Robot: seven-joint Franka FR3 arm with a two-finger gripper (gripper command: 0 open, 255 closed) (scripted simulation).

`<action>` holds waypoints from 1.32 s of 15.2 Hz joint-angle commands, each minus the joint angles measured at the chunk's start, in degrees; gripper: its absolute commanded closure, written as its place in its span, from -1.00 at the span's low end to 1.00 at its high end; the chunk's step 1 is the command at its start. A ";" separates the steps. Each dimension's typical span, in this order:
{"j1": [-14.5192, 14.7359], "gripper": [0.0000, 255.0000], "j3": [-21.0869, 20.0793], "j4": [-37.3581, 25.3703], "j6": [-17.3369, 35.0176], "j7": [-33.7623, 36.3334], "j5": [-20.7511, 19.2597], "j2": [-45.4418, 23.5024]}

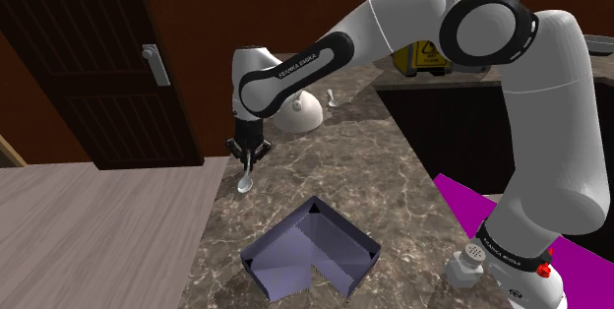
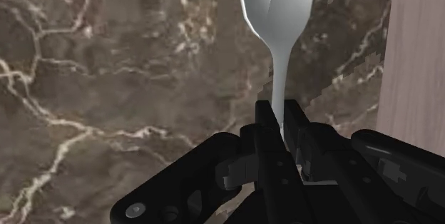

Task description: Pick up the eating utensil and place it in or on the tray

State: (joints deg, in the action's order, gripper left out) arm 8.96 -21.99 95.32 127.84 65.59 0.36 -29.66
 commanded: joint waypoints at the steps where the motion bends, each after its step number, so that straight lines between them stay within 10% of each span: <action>1: 0.01 1.00 -0.01 0.01 0.01 -0.01 0.00 -0.07; 20: -0.54 1.00 -0.95 -6.17 -10.80 0.68 1.31 4.85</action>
State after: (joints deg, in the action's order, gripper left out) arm 8.52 -22.84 89.20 117.65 66.24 1.49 -25.38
